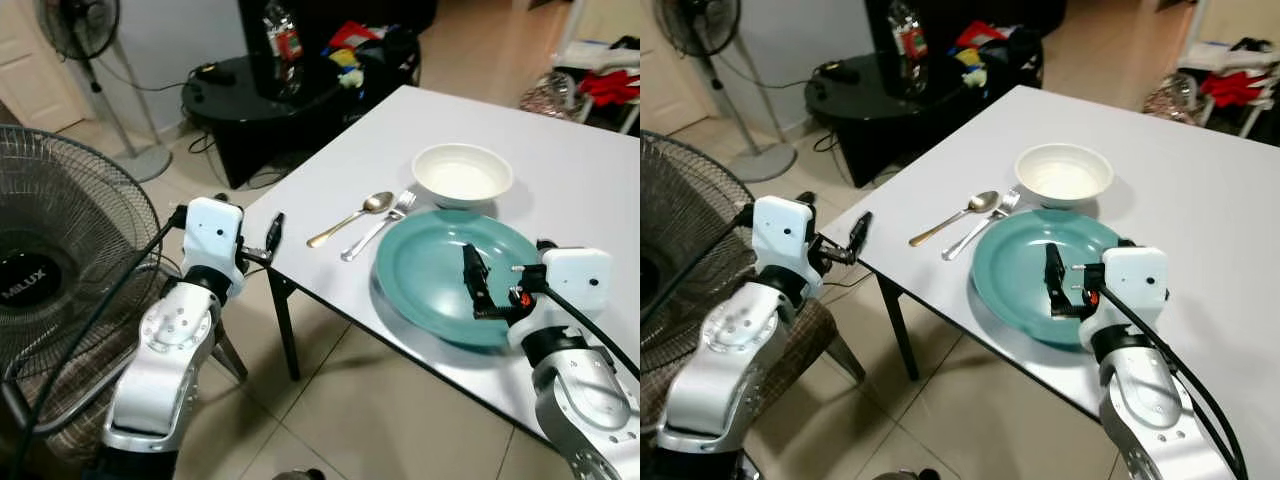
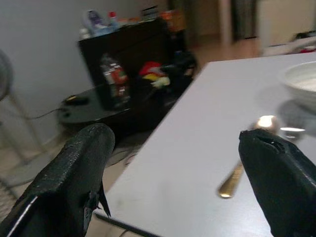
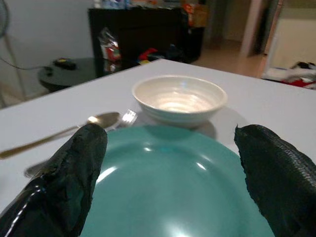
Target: Setting the table
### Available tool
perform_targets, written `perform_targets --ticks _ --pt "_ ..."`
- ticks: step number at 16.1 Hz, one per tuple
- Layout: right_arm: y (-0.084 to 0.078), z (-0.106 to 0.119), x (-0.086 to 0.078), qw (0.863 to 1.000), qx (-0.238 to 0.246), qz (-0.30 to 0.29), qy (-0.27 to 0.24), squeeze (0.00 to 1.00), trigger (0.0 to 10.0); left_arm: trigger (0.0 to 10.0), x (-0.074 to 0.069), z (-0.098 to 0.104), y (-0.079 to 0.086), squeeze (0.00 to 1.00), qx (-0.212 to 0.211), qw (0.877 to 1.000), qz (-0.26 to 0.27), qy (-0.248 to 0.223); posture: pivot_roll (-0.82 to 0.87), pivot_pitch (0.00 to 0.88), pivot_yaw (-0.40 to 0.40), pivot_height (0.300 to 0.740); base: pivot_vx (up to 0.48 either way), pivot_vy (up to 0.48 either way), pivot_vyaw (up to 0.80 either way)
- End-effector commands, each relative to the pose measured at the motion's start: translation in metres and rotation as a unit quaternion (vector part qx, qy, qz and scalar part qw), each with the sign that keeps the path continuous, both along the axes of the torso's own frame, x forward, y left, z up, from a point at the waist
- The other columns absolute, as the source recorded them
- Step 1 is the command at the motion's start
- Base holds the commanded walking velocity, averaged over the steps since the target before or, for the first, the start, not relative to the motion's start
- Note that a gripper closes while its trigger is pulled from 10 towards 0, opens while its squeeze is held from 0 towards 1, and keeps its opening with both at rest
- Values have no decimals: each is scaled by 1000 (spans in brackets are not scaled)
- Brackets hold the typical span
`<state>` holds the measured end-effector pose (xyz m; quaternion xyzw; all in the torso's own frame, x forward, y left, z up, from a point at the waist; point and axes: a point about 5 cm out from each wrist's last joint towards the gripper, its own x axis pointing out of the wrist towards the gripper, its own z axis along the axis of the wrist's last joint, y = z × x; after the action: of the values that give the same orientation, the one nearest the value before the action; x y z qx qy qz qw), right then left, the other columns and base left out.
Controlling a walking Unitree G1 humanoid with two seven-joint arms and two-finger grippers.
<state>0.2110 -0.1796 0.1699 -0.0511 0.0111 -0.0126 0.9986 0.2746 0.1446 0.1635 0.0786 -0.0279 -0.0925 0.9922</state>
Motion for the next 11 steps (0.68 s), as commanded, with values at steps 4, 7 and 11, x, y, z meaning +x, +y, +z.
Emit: perform_targets --ticks 4,7,11 --pt "0 -2 0 1000 0 4 1 1000 10000 10000 0 -1 7 149 7 1000 20 -1 -19 0 114 740 0 0 800" --pt "0 -2 0 1000 0 4 1 1000 10000 10000 0 -1 7 149 7 1000 20 -1 -19 0 114 740 0 0 800" --pt "0 -2 0 1000 0 4 1 1000 10000 10000 0 -1 7 149 7 1000 20 -1 -19 0 114 740 0 0 800"
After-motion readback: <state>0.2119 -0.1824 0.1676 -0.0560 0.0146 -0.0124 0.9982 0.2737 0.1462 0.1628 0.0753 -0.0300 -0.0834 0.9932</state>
